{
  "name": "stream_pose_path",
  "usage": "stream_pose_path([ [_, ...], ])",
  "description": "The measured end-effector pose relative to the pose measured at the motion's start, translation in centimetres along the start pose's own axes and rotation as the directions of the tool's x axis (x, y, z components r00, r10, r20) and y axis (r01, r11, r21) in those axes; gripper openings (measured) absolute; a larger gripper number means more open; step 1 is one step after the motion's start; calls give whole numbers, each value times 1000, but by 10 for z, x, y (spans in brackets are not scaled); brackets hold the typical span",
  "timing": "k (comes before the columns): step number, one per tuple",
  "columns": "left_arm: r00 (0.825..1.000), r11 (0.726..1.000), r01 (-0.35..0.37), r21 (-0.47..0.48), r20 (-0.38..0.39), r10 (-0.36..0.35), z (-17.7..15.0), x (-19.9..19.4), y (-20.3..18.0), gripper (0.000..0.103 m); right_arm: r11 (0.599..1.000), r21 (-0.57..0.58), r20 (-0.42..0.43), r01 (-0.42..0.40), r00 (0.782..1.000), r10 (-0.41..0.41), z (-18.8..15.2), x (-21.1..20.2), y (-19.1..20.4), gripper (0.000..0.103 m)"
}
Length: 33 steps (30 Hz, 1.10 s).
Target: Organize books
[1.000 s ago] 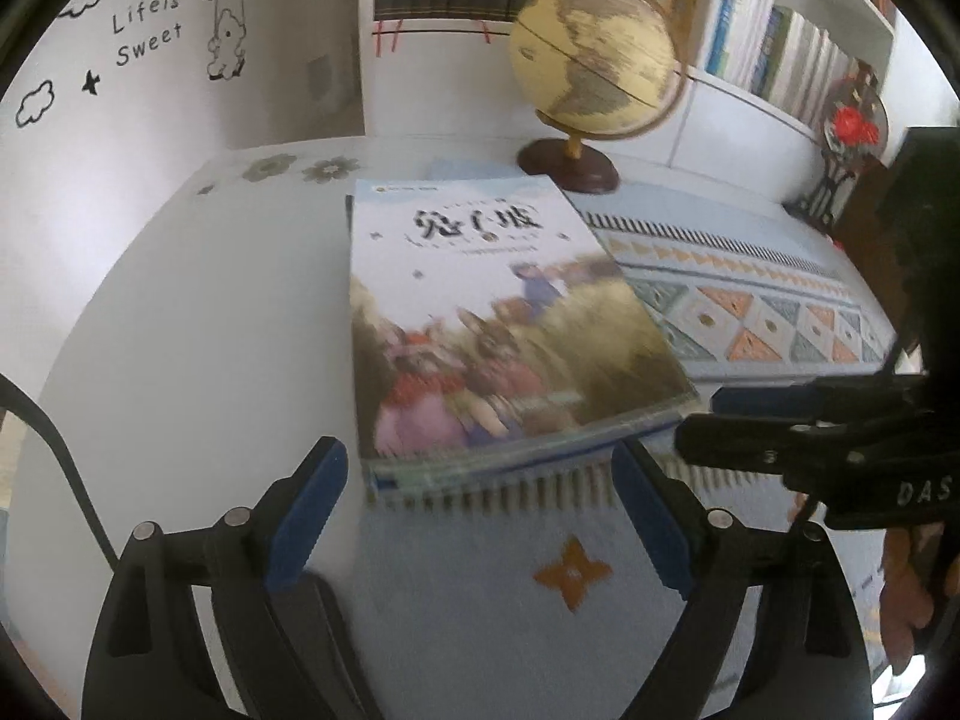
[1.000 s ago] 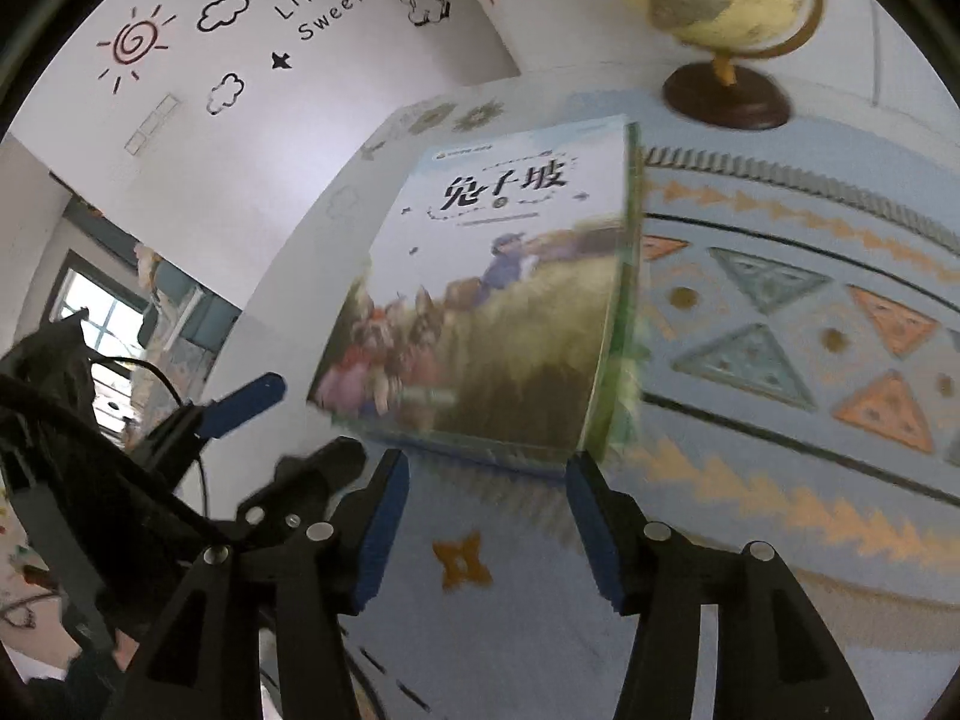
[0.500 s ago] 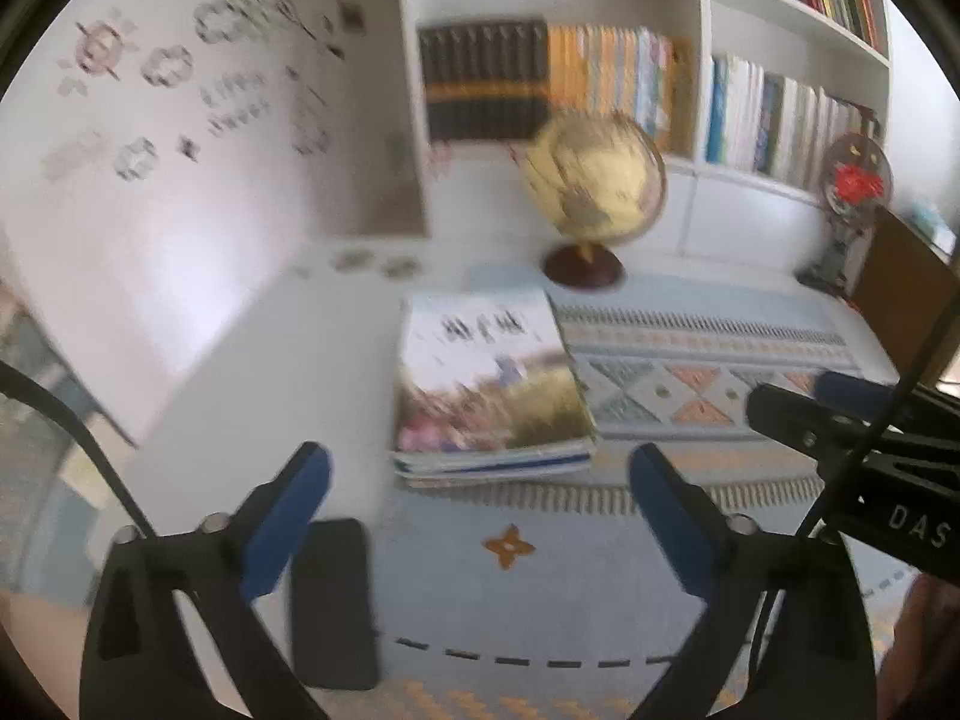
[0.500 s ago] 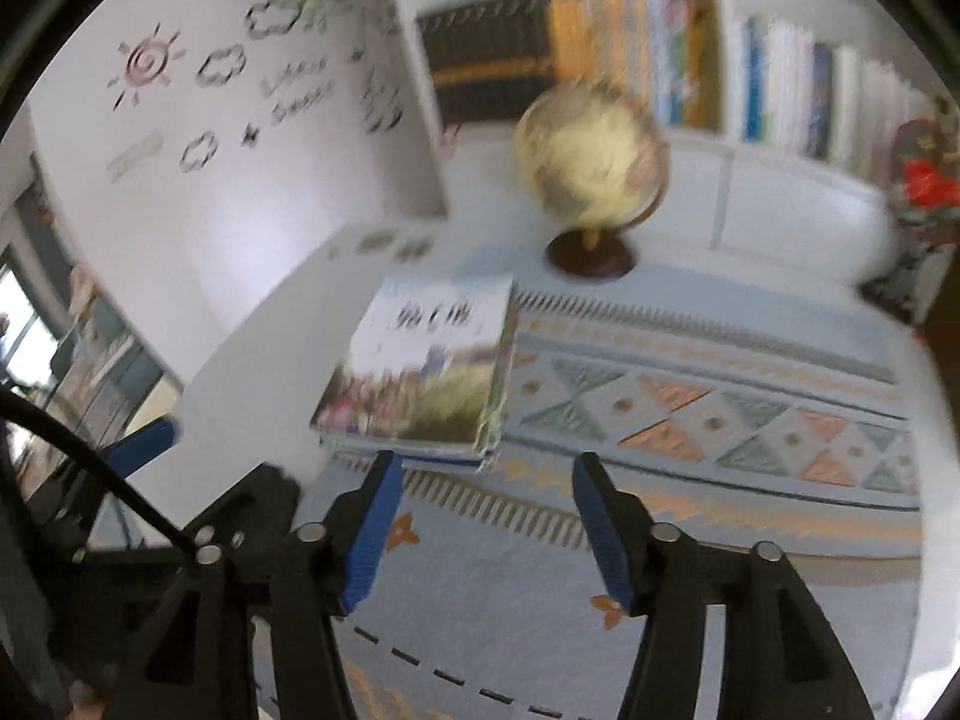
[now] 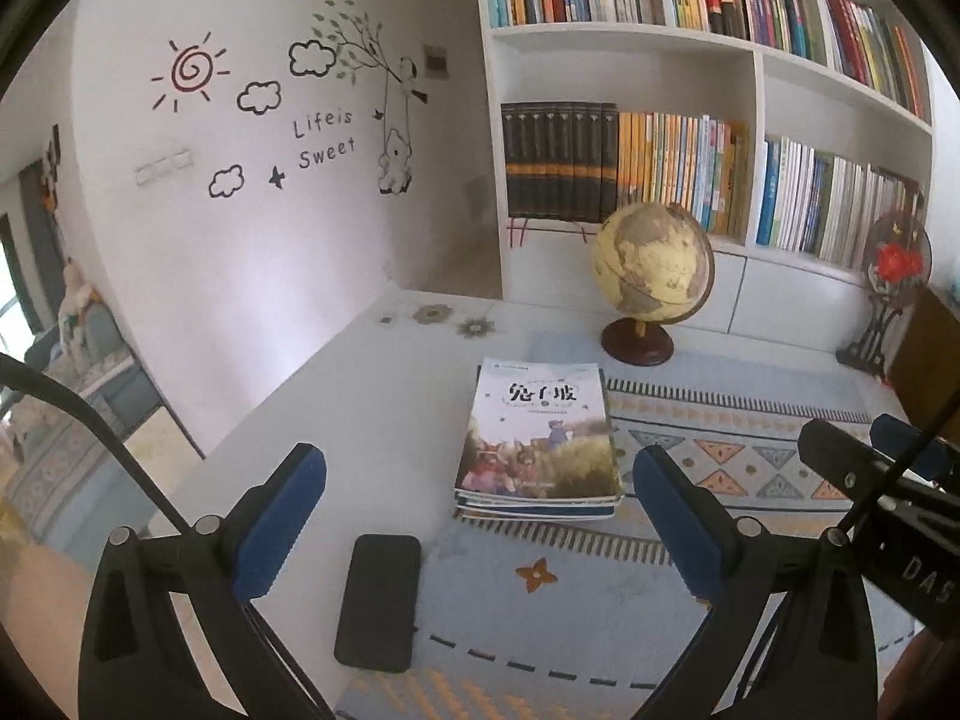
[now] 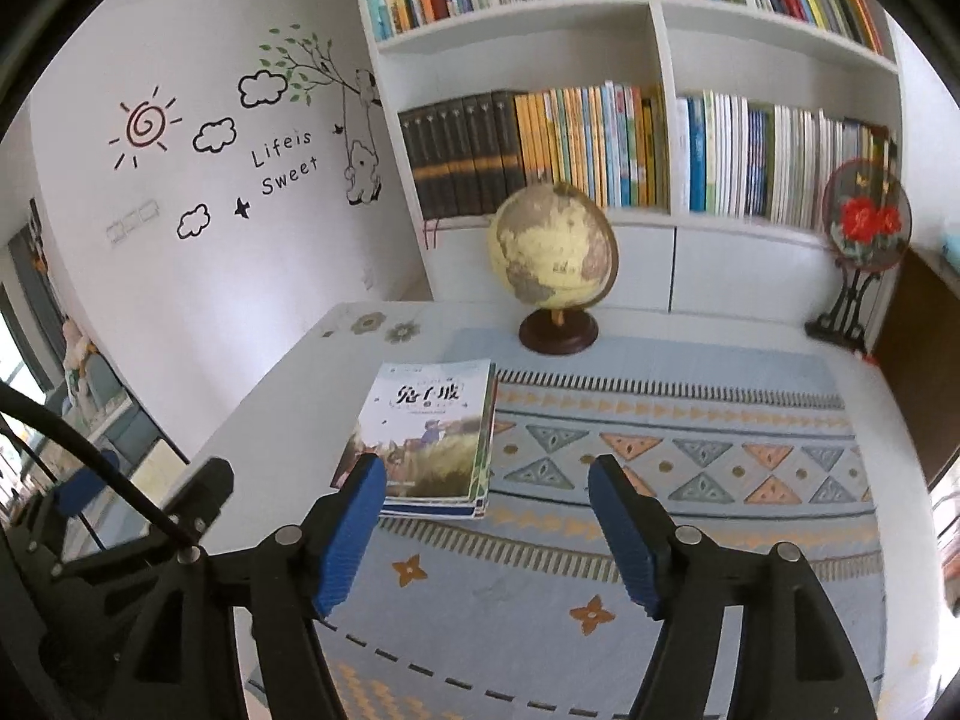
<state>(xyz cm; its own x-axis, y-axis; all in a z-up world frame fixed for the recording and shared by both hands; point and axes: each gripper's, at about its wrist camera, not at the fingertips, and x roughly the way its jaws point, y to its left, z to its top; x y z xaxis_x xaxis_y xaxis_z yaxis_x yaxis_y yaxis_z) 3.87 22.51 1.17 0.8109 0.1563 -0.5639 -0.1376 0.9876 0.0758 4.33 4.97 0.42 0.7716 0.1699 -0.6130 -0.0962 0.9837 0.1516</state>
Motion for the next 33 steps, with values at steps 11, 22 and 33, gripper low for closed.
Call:
stream_pose_path([
  [11,999,1000,12,-20,-51,-13,1,11,-1,102,999,-31,-40,26,999,-27,-3,14,6,72],
  [22,992,999,28,-21,-121,-30,-6,38,-8,102,997,-33,-107,66,992,-70,-10,38,3,72],
  [33,970,996,94,4,-224,-91,-28,81,-27,102,992,13,-213,128,969,-122,-24,72,-17,72],
])
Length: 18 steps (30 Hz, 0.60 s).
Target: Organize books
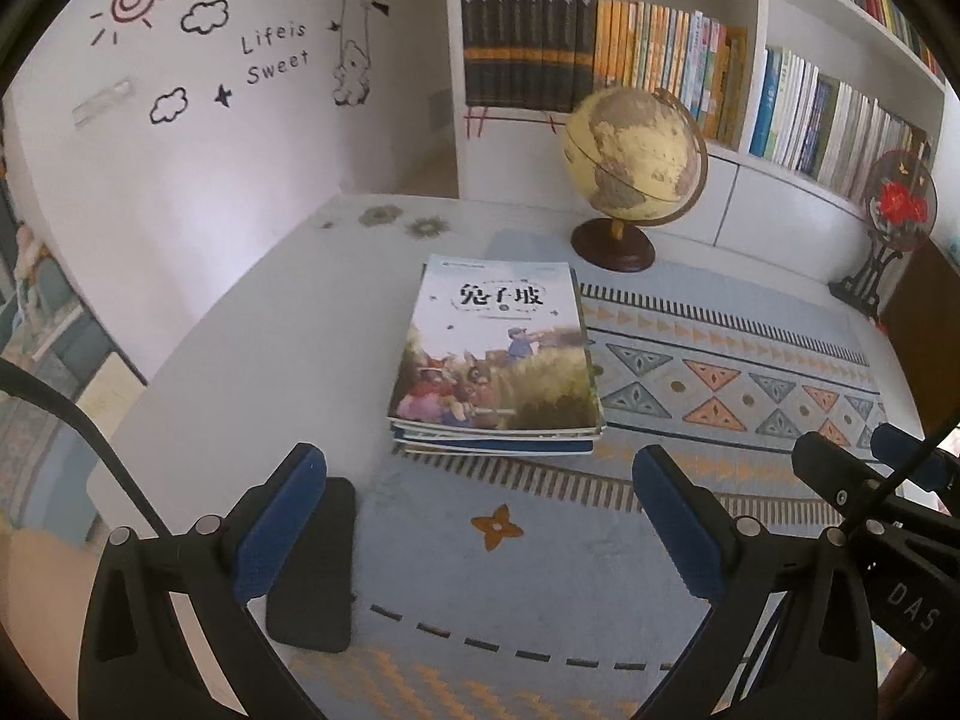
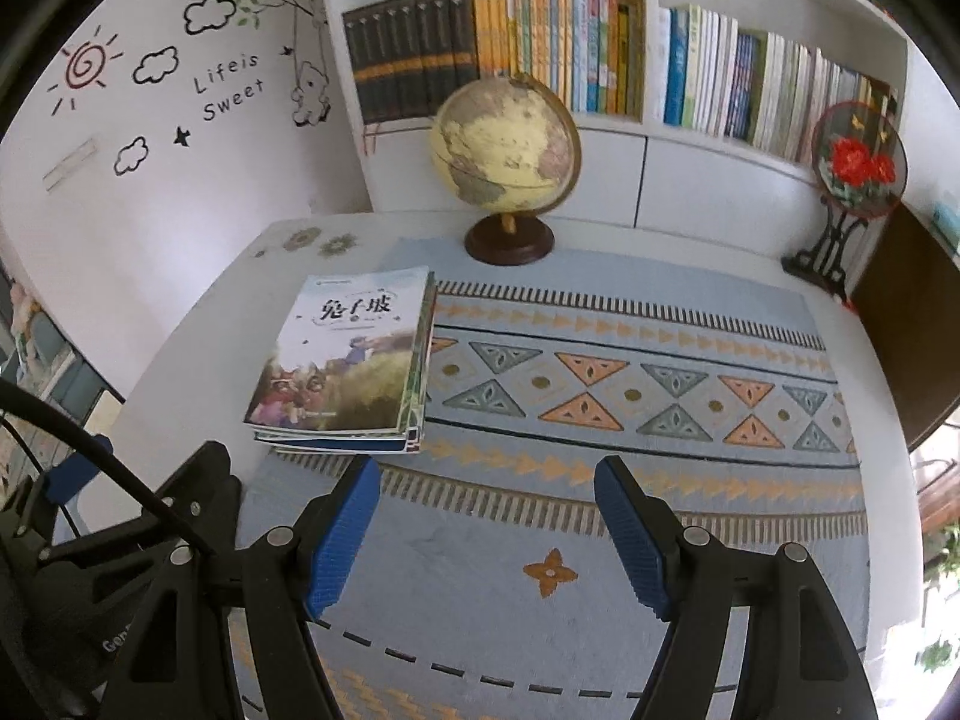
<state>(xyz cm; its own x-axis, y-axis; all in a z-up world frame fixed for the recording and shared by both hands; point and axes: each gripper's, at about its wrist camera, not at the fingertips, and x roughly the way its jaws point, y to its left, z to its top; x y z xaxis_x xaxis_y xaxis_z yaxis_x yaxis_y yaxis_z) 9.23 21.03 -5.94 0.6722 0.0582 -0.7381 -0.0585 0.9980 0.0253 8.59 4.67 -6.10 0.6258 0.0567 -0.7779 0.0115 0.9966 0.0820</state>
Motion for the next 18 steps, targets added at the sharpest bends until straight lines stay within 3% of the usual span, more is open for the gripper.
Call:
stream_pose_path([
  [7,1000,999,-13,31,18,12,15,17,3,102,1000,13,-5,10,1000,-10,15,15,4,72],
  [12,1000,999,17,31,-16,-17,23,36,14,102,999,32,-30,-12,999,13,28,29,13,72],
  [18,999,998,32,56,-6,-32,39,55,18,102,999,40,-40,20,999,-18,37,45,24,72],
])
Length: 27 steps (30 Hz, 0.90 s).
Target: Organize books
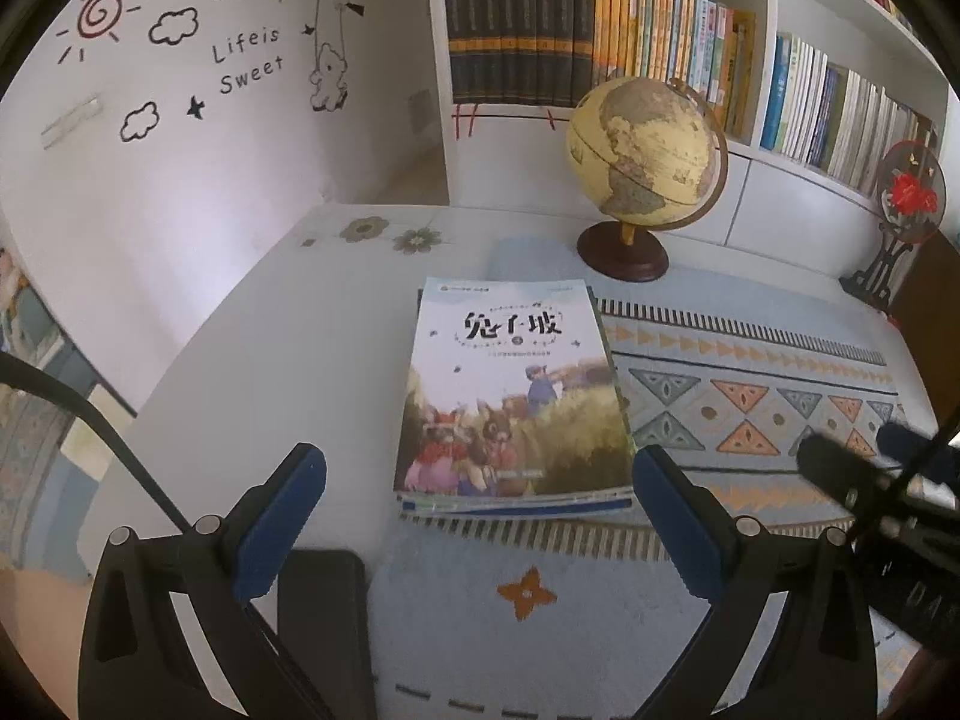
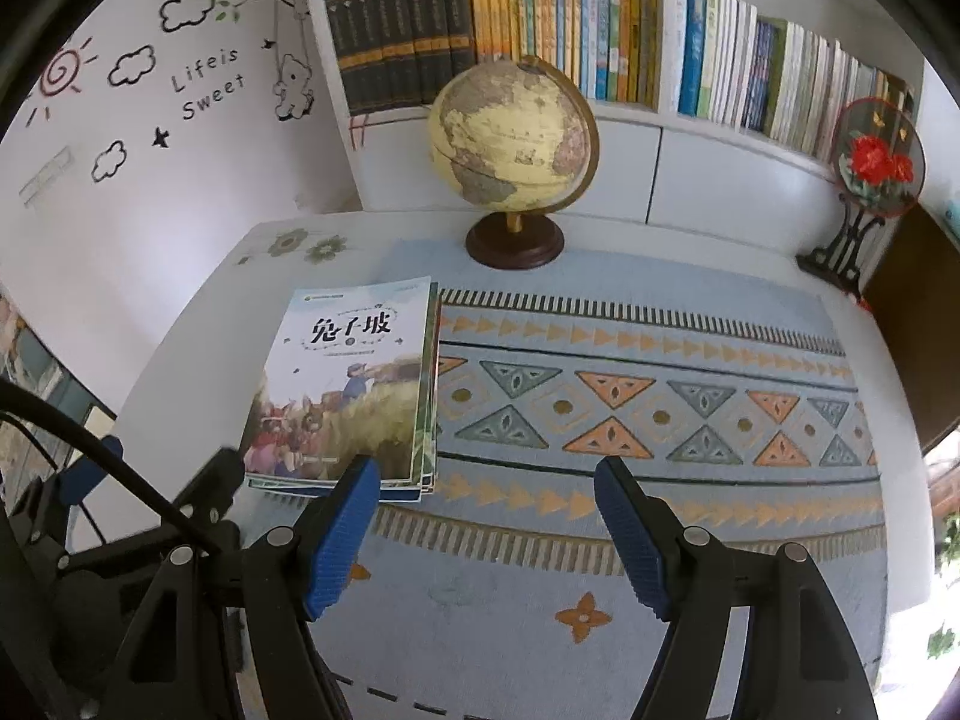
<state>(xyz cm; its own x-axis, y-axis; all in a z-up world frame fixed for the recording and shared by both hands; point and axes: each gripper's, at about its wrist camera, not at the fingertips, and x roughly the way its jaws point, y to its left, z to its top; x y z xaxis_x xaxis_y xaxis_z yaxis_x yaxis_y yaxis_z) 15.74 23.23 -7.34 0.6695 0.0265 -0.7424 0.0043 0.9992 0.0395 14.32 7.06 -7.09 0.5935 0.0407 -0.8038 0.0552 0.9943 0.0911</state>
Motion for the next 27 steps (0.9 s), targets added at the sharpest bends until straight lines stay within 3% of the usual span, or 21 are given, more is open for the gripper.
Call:
stream_pose_path([
  [15,999,999,18,43,-45,-16,25,57,3,102,998,42,-61,44,997,-41,24,54,5,72],
  [17,999,999,17,51,-49,-14,27,60,2,102,997,34,-55,73,996,-71,27,58,7,72],
  [27,998,1000,18,17,-54,-17,28,59,6,102,997,20,-53,68,996,-67,29,58,10,72],
])
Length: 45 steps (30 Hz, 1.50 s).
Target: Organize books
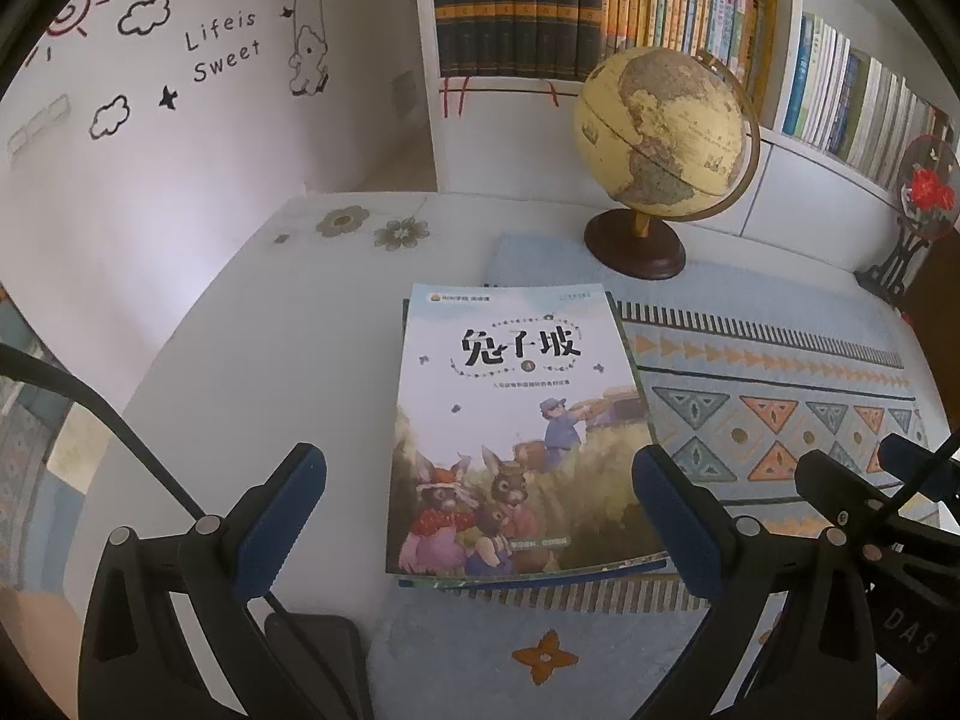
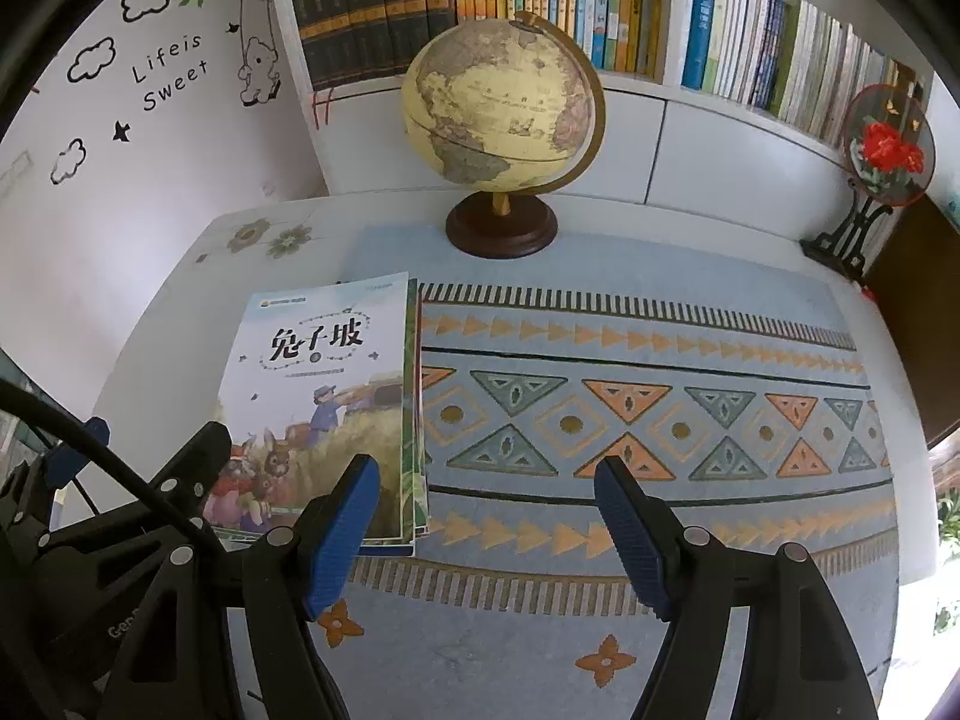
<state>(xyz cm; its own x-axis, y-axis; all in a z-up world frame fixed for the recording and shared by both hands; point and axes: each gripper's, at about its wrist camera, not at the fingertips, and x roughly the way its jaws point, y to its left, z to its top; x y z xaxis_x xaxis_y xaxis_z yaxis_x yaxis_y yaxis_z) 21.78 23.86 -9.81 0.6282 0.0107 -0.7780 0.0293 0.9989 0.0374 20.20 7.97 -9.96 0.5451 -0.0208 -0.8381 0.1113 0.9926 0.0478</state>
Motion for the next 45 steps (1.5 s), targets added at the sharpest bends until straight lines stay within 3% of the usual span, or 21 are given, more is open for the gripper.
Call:
stream_pose_path([
  [7,1000,1000,-1,5,-6,1,-5,1,-6,102,1000,8,-13,-9,1000,10,-5,2,-5,72],
  [23,996,999,1,42,93,-5,1,-26,-11,102,999,36,46,7,999,-8,-10,-15,-15,72],
  [25,992,999,17,41,123,-22,2,-34,-11,102,999,38,65,15,998,-18,-10,-21,-17,72],
  [28,977,994,97,39,184,-103,8,-51,-14,102,998,31,113,52,992,-56,-10,-32,-21,72],
  [32,954,988,134,76,259,-149,16,-73,-23,102,991,16,221,133,966,-133,-9,-56,-25,74],
  [35,954,974,222,41,195,-226,17,-72,-23,102,987,25,282,162,945,-162,-10,-71,-28,87],
  [37,955,966,257,12,149,-256,16,-69,-20,102,986,38,294,162,941,-166,-11,-76,-31,88],
  [39,972,986,165,8,168,-164,15,-72,-19,102,986,44,283,163,944,-168,-13,-77,-33,88],
  [41,973,997,81,15,216,-83,12,-83,-18,102,983,46,283,179,941,-185,-15,-79,-34,88],
  [45,972,991,135,11,194,-135,16,-86,-16,102,981,65,313,182,930,-193,-18,-91,-39,88],
])
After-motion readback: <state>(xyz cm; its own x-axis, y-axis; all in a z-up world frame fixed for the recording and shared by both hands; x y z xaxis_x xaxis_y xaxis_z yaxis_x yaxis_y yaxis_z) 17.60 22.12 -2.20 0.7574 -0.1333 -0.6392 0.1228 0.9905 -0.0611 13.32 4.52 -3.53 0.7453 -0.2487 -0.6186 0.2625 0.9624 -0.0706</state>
